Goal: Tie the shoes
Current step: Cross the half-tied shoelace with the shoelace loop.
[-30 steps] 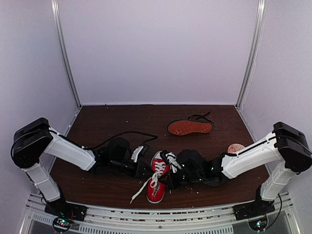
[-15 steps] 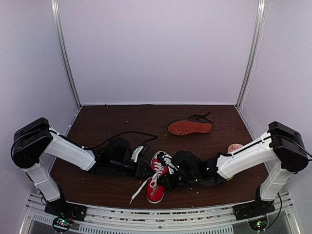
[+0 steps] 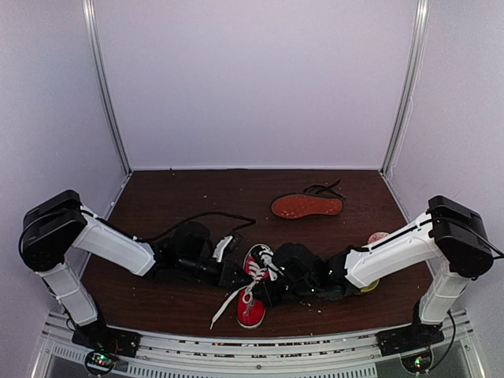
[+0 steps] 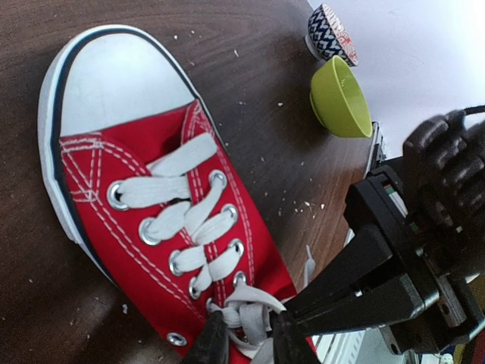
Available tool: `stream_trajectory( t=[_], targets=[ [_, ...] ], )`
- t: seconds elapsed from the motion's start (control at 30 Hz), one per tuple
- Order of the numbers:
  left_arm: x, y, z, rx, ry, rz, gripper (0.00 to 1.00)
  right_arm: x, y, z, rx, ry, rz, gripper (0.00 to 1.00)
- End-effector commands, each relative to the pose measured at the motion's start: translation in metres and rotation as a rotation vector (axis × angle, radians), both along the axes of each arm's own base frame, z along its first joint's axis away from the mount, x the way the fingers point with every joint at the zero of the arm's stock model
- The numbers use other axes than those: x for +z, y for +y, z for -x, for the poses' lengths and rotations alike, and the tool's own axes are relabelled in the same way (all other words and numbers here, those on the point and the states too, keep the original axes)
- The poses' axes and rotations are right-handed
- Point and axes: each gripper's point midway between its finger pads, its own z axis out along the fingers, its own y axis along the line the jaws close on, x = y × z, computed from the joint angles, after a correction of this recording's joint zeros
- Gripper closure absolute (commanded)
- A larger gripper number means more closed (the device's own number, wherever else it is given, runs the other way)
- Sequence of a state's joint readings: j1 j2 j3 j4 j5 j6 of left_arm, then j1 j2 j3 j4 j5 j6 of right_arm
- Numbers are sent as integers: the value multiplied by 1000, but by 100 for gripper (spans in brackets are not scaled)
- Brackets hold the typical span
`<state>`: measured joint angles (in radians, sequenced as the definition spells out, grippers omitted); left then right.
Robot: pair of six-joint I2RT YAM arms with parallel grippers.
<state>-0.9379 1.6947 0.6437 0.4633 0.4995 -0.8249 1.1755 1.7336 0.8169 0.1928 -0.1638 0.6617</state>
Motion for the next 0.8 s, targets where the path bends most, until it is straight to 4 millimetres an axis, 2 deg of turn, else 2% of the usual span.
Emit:
stream_trajectory(
  t=[0.0, 0.37, 0.57, 0.77],
  targets=[
    [11, -11, -3, -18, -29, 50, 75, -5, -5, -6, -27, -5, 18, 100],
    [11, -19, -4, -42, -27, 58, 78, -5, -5, -5, -28, -1, 10, 100],
    [4, -15, 0, -43, -9, 48, 85, -2, -7, -8, -43, -10, 5, 100],
    [8, -14, -1, -31, -12, 62, 100, 3, -9, -10, -56, -17, -9, 100]
  ],
)
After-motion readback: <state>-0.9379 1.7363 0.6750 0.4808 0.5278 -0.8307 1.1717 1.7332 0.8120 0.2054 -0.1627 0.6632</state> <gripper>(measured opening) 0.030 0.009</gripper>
